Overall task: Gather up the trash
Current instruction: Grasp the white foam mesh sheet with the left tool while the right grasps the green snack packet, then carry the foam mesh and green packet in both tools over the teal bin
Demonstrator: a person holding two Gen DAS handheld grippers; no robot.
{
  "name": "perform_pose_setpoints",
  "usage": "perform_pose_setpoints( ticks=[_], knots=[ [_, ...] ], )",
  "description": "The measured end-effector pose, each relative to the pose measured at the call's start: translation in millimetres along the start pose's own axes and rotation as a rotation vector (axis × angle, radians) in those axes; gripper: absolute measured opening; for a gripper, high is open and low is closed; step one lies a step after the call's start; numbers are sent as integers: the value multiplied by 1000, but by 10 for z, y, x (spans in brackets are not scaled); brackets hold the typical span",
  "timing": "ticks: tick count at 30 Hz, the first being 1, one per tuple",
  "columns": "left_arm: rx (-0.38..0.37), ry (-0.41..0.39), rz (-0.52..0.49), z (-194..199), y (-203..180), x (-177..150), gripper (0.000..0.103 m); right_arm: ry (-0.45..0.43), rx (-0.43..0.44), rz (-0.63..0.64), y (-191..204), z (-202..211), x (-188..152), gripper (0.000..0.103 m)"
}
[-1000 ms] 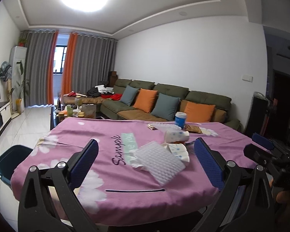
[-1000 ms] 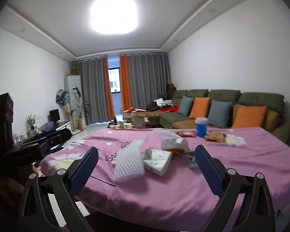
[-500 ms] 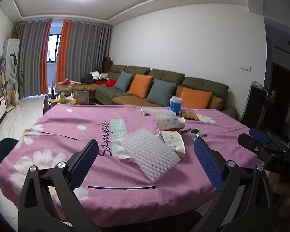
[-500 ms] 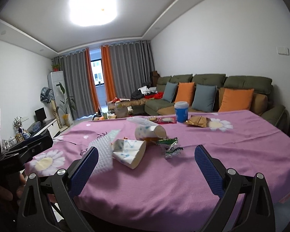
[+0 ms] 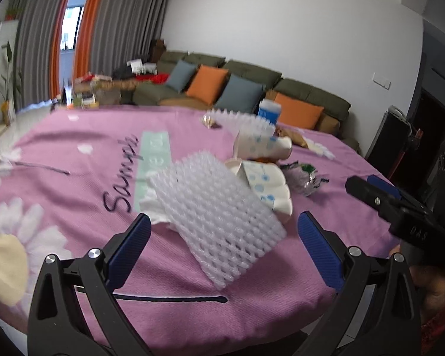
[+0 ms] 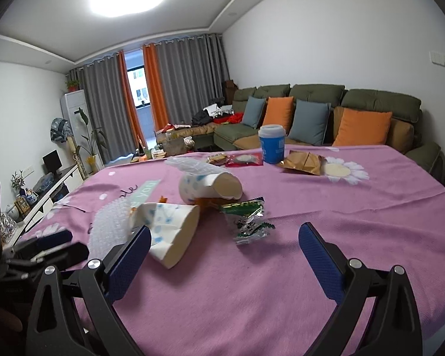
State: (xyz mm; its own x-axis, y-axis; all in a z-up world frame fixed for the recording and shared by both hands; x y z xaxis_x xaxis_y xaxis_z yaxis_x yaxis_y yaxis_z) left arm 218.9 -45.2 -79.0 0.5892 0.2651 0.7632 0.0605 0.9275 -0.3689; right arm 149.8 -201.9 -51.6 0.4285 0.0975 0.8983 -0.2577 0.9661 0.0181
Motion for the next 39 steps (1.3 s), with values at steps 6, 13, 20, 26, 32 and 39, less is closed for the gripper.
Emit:
perform_pose_setpoints(
  ticks=[6, 13, 20, 26, 32, 39],
  knots=[
    [-14, 71, 31, -262, 100, -77, 80, 35, 4, 8, -39, -219, 49, 96],
    [-29, 109, 38, -393, 158, -132, 50, 92, 12, 28, -43, -448, 81, 96],
    [-78, 104, 27, -426, 176, -123, 13, 177, 17, 19, -109, -684, 96, 95],
    [-127, 65, 5, -340, 106, -122, 12, 262, 37, -14, -182, -882, 69, 75],
    [-136, 15, 9, -172, 148, -102, 12, 310, 25, -27, -186, -953, 8, 38],
    [-116, -56, 16, 52, 262, -47, 12, 274, -2, -46, -225, -777, 42, 34]
  ],
)
Point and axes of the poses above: each gripper's, at about its wrist camera, not at the fingertips, and z roughly against the way its jaws point, y to its left, x to its top, the point moved 3 cm from there along -z, roughly the way its jaws point, and after that the axes turned 10 degrees about z, right-handed, at the moved point
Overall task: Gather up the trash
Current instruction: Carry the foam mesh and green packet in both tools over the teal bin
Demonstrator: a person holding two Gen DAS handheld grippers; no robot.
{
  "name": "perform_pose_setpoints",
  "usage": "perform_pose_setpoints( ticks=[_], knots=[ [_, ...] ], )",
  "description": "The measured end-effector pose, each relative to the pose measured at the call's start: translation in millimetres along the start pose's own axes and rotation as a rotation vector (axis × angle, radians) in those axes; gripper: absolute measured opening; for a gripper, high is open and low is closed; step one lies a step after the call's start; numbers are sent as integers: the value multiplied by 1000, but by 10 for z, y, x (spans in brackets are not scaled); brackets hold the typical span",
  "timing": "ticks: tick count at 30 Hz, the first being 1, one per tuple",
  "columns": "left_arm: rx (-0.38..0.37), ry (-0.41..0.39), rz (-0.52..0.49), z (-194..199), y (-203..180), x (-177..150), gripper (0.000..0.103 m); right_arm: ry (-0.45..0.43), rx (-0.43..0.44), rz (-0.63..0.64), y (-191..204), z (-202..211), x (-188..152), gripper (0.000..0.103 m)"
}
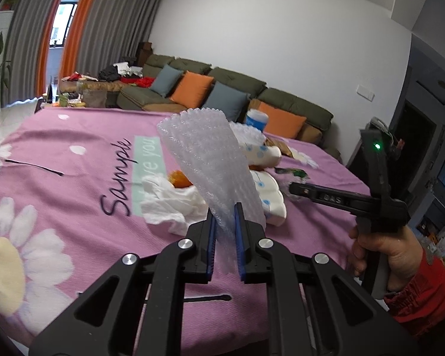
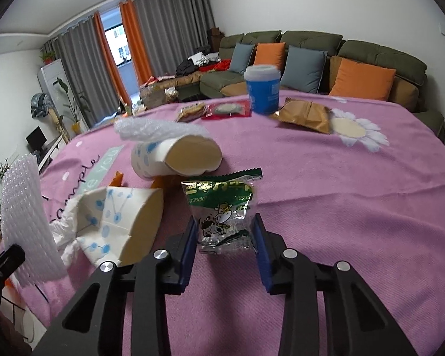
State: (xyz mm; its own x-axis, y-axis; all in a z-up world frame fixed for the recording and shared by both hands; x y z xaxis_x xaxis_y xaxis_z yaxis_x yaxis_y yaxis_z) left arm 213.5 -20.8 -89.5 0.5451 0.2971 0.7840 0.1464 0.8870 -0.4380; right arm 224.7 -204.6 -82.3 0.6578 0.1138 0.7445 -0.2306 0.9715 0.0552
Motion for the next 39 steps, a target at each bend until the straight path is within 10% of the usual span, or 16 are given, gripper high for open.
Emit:
perform_pose_setpoints(
  ticks=[12, 39],
  knots=[
    [97, -164, 5, 651, 197, 177, 12, -170, 4, 63, 370, 767, 123, 34],
    [337, -469, 60, 2612, 625, 48, 12, -338, 378, 394, 2416, 1480, 106, 34]
  ],
)
Point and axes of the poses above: each gripper's, at about its wrist camera, not at the fingertips, and z roughly against the way its jaws point, y to its left, x to its top, the point moved 3 cm from there along -z, roughly the way its jaws point, and after that the axes turned 10 degrees about z, right-handed, at the moved point
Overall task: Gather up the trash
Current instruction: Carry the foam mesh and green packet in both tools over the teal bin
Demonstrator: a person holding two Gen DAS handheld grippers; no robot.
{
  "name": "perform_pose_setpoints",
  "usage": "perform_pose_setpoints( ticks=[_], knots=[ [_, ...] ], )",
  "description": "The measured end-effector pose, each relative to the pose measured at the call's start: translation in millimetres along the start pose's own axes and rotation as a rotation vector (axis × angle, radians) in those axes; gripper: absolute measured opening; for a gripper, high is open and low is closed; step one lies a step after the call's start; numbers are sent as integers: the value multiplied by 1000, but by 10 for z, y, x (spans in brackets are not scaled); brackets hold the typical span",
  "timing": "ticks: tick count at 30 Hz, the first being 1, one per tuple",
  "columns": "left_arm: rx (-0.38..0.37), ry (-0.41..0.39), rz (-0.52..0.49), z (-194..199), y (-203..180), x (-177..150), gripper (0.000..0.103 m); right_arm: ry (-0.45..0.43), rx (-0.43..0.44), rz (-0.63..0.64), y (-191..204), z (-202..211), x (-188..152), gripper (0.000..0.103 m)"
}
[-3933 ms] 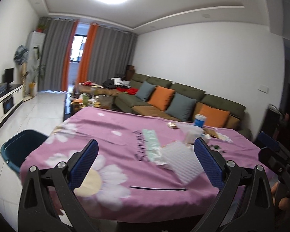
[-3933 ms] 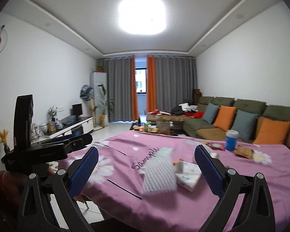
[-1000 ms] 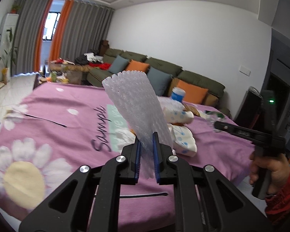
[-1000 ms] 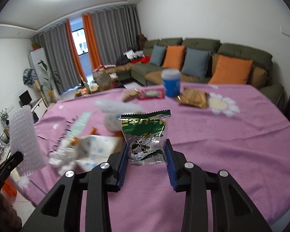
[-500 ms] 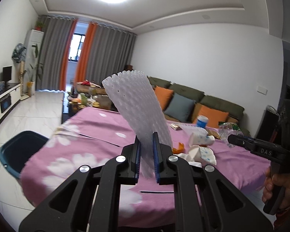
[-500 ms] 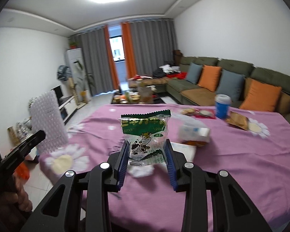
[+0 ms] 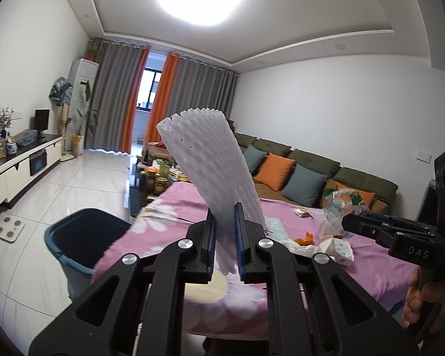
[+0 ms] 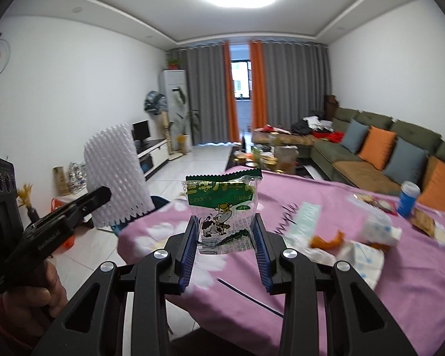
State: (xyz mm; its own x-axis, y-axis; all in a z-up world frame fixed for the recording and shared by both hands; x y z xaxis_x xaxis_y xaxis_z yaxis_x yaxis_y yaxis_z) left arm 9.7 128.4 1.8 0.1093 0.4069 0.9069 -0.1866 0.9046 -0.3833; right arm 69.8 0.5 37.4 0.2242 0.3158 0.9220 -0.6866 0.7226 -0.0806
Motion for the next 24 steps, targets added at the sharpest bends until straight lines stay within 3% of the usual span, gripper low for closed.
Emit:
perform_pose_setpoints(
  ticks=[7, 16, 24],
  knots=[
    [76, -53, -6, 182, 188, 201, 12, -15, 86, 56, 255, -297, 222, 34],
    [241, -104, 2, 328, 728, 418, 12, 21, 208, 156, 710, -984, 548, 34],
    [350, -38, 19, 80, 1218, 411, 12, 100, 308, 231, 1045, -1741, 792, 34]
  ],
)
Point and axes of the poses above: each gripper's, at about its wrist camera, not at the fingertips, and z roughly against the way its jaws point, y to its left, x to its top, the point moved 3 cm from there along -z, roughly the way its jaws point, and after that the axes turned 10 degrees about z, right-handed, at the moved point
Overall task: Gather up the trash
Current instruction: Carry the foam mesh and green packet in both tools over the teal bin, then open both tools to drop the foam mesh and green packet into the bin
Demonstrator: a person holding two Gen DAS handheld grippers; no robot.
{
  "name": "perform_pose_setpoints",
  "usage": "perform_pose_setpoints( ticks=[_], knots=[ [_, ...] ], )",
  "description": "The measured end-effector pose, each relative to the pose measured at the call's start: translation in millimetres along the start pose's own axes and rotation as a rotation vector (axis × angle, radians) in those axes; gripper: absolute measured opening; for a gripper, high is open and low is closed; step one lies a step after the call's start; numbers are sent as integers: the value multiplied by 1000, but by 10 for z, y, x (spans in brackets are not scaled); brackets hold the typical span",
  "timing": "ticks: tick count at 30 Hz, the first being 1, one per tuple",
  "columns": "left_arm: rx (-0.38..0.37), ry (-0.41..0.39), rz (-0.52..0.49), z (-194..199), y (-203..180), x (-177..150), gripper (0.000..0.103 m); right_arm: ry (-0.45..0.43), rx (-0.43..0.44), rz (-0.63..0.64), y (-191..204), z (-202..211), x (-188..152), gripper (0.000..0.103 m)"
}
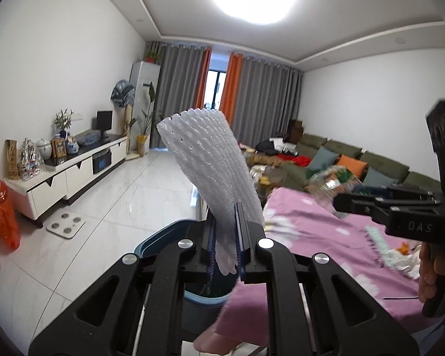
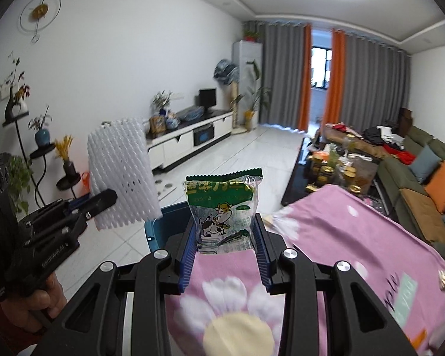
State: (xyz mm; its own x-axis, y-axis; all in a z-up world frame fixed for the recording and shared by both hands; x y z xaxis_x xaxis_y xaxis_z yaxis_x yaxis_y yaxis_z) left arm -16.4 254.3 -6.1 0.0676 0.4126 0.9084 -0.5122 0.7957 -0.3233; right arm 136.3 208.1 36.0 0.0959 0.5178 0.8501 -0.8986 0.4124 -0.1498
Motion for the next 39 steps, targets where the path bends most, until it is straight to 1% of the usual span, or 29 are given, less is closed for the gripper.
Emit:
perform_pose_setpoints(
  ticks=[3, 6, 8, 11, 14, 21, 25, 28, 33, 36, 37, 39],
  knots=[
    [42, 36, -8, -277, 70, -32, 12, 40, 33, 10, 9, -342, 103, 34],
    [66, 64, -23, -595, 137, -54, 12, 72, 57, 8, 8, -596, 162, 34],
    [73, 90, -12, -838, 145, -85, 12, 89, 62, 9, 2, -762, 188, 34],
    [96, 137, -3, -1151, 301, -167, 12, 128, 86, -4, -7, -1030, 226, 34],
    [127, 197, 9, -1486, 439, -293, 12, 170, 99, 0, 7, -1272, 217, 34],
    [169, 285, 0, -2104, 512, -559, 12, 275, 134, -15, 41, -1758, 123, 34],
    [183, 332, -7, -2417, 555, -692, 12, 327, 146, -13, 80, -1932, 62, 34],
    [193, 363, -20, -2574, 571, -802, 12, 357, 152, -7, 97, -2016, 36, 34],
    [217, 405, -25, -2816, 666, -872, 13, 407, 153, 11, 138, -2175, -4, 34],
    [231, 426, -30, -2882, 714, -880, 17, 430, 150, 16, 158, -2270, -37, 35],
    [234, 428, -31, -2913, 712, -878, 20, 436, 148, 16, 166, -2285, -46, 35],
    [235, 426, -33, -2919, 718, -873, 24, 444, 149, 16, 173, -2303, -66, 38]
  ],
)
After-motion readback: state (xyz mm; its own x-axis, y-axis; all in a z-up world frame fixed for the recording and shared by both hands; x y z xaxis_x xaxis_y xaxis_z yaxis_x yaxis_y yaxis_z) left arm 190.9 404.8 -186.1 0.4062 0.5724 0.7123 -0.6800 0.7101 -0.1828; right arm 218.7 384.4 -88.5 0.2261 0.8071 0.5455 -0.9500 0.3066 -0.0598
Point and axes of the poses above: each gripper's, at about its wrist camera, not at the fingertips, and z roughly against the way its jaws point, y to its left, x to its top, the point moved 3 cm from there along -z, roughly the way its jaws point, and after that the axes turned 10 degrees about z, right-handed, at the moved point
